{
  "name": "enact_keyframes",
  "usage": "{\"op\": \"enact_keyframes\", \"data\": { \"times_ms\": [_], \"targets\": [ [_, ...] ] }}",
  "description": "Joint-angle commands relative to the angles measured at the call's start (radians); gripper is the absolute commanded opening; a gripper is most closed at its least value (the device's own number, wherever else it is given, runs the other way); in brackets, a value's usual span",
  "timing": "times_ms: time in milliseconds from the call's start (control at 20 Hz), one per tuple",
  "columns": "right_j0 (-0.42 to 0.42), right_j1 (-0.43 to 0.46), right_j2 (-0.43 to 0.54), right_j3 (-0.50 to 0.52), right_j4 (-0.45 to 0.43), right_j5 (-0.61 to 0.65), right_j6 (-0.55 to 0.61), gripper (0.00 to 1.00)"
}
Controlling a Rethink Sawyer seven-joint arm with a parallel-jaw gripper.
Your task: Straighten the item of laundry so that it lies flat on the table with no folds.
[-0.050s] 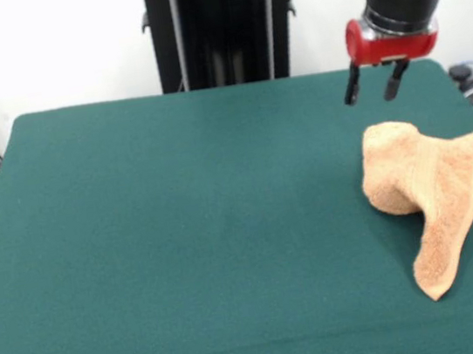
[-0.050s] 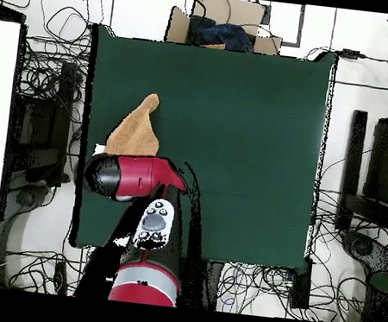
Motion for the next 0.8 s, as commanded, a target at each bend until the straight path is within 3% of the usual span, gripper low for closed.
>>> {"op": "enact_keyframes", "data": {
  "times_ms": [50,450,800],
  "targets": [
    [0.014,0.040,-0.036,0.050,0.010,-0.025,0.234,1.00],
    [0.011,0.078,-0.037,0.057,0.010,-0.050,0.220,1.00],
    [0.038,0.043,-0.076,0.066,0.002,-0.046,0.228,1.00]
  ]
}}
